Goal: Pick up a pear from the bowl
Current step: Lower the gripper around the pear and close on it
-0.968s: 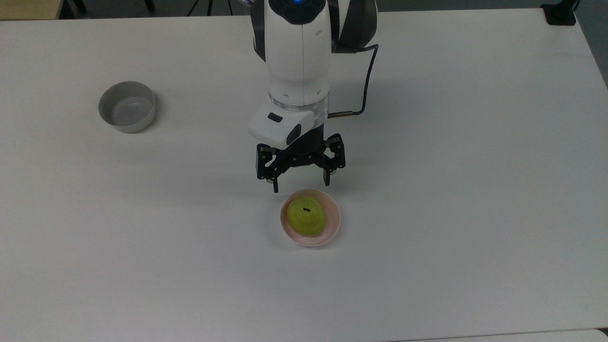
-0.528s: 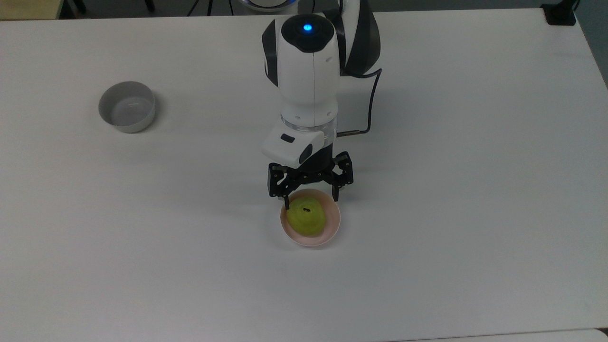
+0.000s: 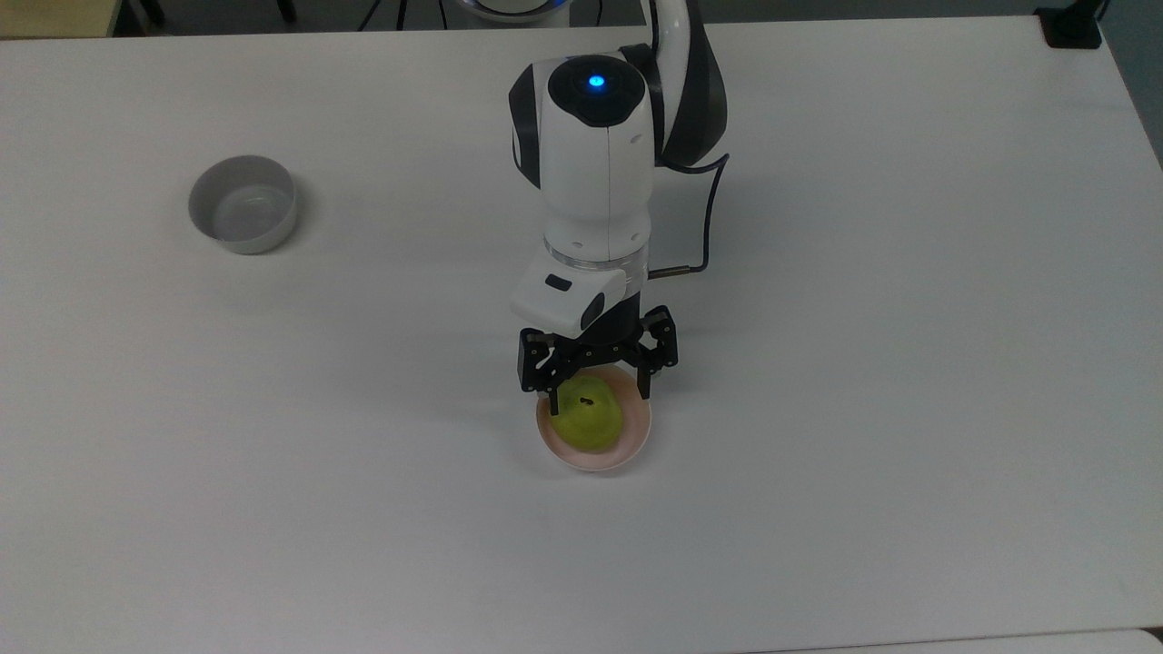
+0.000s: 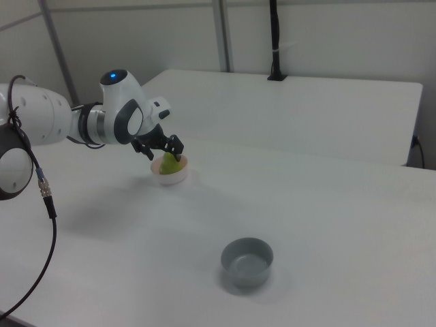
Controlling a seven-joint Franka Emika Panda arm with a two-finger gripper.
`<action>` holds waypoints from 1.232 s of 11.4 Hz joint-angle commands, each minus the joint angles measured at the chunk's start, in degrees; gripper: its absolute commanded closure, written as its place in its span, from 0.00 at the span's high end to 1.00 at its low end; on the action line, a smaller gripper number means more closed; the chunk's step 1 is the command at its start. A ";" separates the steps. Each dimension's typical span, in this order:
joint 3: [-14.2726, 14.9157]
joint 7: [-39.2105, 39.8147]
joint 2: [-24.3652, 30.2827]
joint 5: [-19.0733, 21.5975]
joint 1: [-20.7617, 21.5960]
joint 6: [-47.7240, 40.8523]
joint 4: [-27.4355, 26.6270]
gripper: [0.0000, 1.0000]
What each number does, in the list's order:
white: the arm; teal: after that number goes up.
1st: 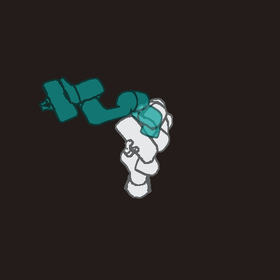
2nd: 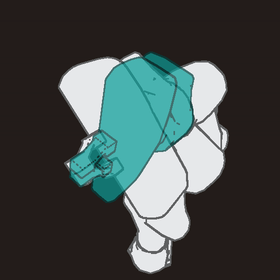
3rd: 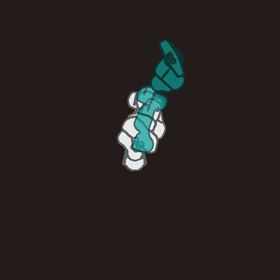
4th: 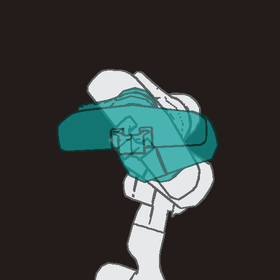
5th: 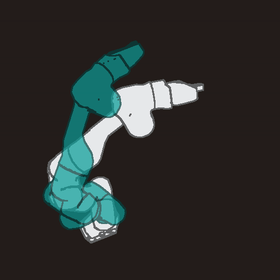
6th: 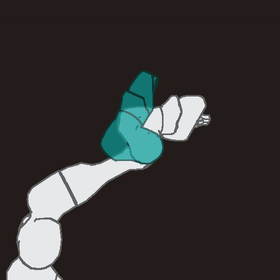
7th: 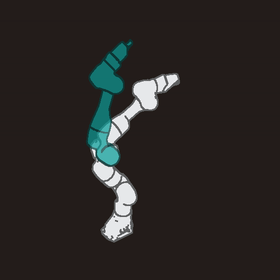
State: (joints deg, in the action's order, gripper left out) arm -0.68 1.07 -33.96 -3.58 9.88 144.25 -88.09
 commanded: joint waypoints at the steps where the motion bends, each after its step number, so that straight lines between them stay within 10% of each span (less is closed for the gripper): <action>1: 0.59 -1.07 -0.84 -2.30 0.49 3.14 -0.41 1.00; 8: 0.94 -1.07 -1.54 -4.06 0.31 3.14 -0.41 0.86; 14: 0.94 -1.07 -1.54 -4.06 0.13 3.14 -0.41 0.50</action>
State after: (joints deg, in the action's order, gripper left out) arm -0.14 0.92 -35.47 -6.61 9.86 145.81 -87.85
